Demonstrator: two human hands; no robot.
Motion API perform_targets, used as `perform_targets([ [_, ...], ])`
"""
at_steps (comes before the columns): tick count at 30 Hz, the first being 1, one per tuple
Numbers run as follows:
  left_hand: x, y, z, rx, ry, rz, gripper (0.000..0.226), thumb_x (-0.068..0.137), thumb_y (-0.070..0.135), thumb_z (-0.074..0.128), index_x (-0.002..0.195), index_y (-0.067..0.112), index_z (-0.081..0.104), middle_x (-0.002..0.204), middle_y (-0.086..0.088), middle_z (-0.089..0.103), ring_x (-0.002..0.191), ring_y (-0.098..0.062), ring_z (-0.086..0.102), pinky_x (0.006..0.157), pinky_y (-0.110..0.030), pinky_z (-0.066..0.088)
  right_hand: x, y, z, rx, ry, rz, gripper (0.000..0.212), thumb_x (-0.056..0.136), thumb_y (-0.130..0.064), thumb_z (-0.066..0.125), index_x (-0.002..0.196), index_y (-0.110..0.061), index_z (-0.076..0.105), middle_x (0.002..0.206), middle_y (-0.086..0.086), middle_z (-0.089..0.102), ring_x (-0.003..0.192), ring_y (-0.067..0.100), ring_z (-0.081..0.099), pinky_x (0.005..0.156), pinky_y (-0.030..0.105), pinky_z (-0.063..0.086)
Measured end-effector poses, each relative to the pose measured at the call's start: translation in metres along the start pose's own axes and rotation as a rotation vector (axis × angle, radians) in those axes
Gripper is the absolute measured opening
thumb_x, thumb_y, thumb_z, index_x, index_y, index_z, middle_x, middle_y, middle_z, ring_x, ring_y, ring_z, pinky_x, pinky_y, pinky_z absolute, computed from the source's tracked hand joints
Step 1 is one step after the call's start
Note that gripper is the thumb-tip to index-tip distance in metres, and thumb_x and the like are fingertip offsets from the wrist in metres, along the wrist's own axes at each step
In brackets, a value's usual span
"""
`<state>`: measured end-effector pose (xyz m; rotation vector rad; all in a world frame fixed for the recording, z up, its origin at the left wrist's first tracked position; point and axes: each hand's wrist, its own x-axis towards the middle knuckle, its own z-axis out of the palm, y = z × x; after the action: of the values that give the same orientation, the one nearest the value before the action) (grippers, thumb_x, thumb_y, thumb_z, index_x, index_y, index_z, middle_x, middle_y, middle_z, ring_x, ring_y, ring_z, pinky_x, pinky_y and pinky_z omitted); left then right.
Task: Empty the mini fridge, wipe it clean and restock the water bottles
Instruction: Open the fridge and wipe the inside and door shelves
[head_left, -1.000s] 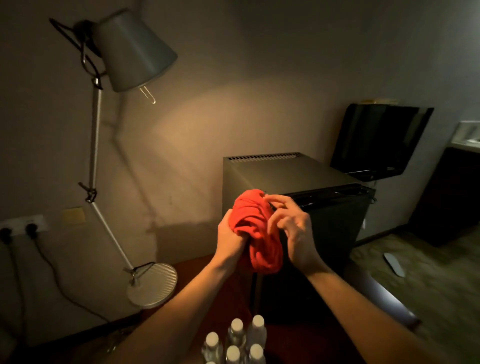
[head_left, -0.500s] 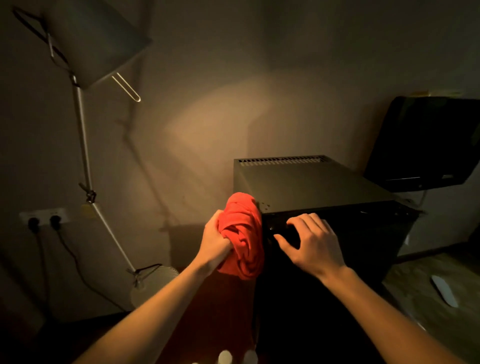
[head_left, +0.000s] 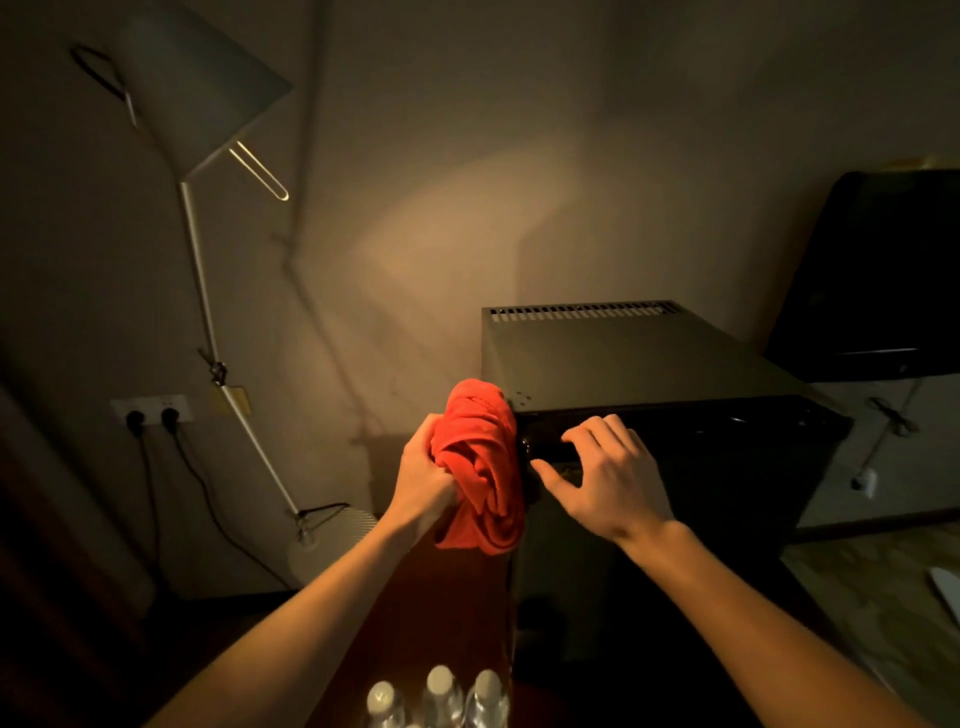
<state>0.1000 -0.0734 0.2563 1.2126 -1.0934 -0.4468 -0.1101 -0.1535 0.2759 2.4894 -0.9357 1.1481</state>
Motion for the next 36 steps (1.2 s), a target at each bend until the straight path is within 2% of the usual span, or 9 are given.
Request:
perform_targets([
  [6, -0.037, 0.007, -0.011, 0.040, -0.038, -0.012, 0.015, 0.070, 0.008, 0.067, 0.082, 0.010, 0.057, 0.073, 0.010, 0.062, 0.070, -0.002, 0.050, 0.065, -0.024, 0.045, -0.001, -0.014, -0.009, -0.048, -0.097, 0.071, 0.053, 0.082, -0.064, 0.055, 0.094, -0.013, 0.064, 0.091, 0.002, 0.061, 0.091, 0.021, 0.055, 0.080, 0.034, 0.050],
  [14, -0.071, 0.021, -0.005, -0.042, -0.093, -0.030, 0.048, 0.056, 0.033, 0.075, 0.092, 0.004, 0.063, 0.082, 0.002, 0.067, 0.076, -0.004, 0.058, 0.069, -0.020, 0.049, -0.056, -0.026, -0.061, -0.038, -0.016, 0.027, 0.049, 0.087, -0.060, 0.052, 0.091, -0.012, 0.057, 0.091, 0.005, 0.055, 0.089, 0.024, 0.052, 0.082, 0.036, 0.045],
  [17, -0.079, 0.023, 0.003, -0.041, -0.087, -0.026, 0.044, 0.057, 0.032, 0.073, 0.088, 0.003, 0.061, 0.079, 0.002, 0.065, 0.075, -0.007, 0.056, 0.068, -0.024, 0.048, -0.090, -0.022, -0.085, 0.011, 0.053, 0.032, 0.046, 0.084, -0.055, 0.057, 0.094, -0.010, 0.056, 0.096, 0.009, 0.055, 0.093, 0.025, 0.051, 0.087, 0.036, 0.046],
  [22, -0.098, 0.032, 0.029, -0.027, -0.161, -0.028, 0.031, 0.063, 0.028, 0.072, 0.082, 0.008, 0.059, 0.073, 0.007, 0.061, 0.071, -0.004, 0.051, 0.066, -0.026, 0.046, -0.133, -0.036, -0.118, 0.006, 0.186, 0.041, 0.052, 0.079, -0.035, 0.066, 0.117, -0.004, 0.050, 0.117, 0.018, 0.056, 0.112, 0.036, 0.054, 0.106, 0.048, 0.039],
  [24, -0.107, 0.038, 0.045, -0.036, -0.211, -0.009, 0.022, 0.066, 0.023, 0.071, 0.080, 0.012, 0.058, 0.072, 0.010, 0.060, 0.070, -0.003, 0.049, 0.066, -0.028, 0.044, -0.142, -0.052, -0.132, -0.058, 0.226, -0.009, 0.047, 0.076, -0.030, 0.068, 0.115, -0.004, 0.058, 0.120, 0.019, 0.057, 0.117, 0.035, 0.053, 0.109, 0.050, 0.036],
  [28, -0.132, 0.053, 0.081, -0.048, -0.305, 0.032, 0.025, 0.065, 0.027, 0.073, 0.085, 0.016, 0.062, 0.076, 0.009, 0.067, 0.072, -0.001, 0.056, 0.067, -0.025, 0.048, -0.167, -0.079, -0.154, -0.172, 0.229, -0.046, 0.027, 0.076, -0.022, 0.065, 0.099, -0.008, 0.070, 0.122, 0.014, 0.063, 0.122, 0.028, 0.056, 0.109, 0.054, 0.034],
  [32, -0.157, 0.064, 0.108, -0.108, -0.371, 0.015, 0.026, 0.069, 0.007, 0.070, 0.094, 0.003, 0.063, 0.083, 0.001, 0.069, 0.078, -0.005, 0.061, 0.073, -0.022, 0.050, -0.193, -0.088, -0.161, -0.164, 0.082, -0.044, 0.033, 0.078, -0.019, 0.061, 0.108, -0.006, 0.067, 0.127, 0.013, 0.060, 0.126, 0.026, 0.052, 0.111, 0.045, 0.036],
  [34, -0.166, 0.064, 0.115, -0.109, -0.385, -0.002, 0.023, 0.069, 0.005, 0.065, 0.092, 0.007, 0.063, 0.078, 0.007, 0.069, 0.074, -0.001, 0.060, 0.071, -0.019, 0.049, -0.208, -0.086, -0.158, -0.234, -0.063, 0.027, 0.047, 0.079, -0.025, 0.058, 0.121, -0.005, 0.063, 0.137, 0.013, 0.055, 0.132, 0.026, 0.046, 0.114, 0.043, 0.032],
  [36, -0.171, 0.060, 0.118, -0.060, -0.382, -0.010, 0.026, 0.067, 0.009, 0.063, 0.092, 0.014, 0.064, 0.078, 0.011, 0.070, 0.074, -0.001, 0.060, 0.073, -0.023, 0.050, -0.222, -0.081, -0.156, -0.324, -0.216, 0.103, 0.060, 0.080, -0.031, 0.054, 0.133, -0.004, 0.055, 0.147, 0.015, 0.044, 0.140, 0.028, 0.037, 0.115, 0.043, 0.028],
])
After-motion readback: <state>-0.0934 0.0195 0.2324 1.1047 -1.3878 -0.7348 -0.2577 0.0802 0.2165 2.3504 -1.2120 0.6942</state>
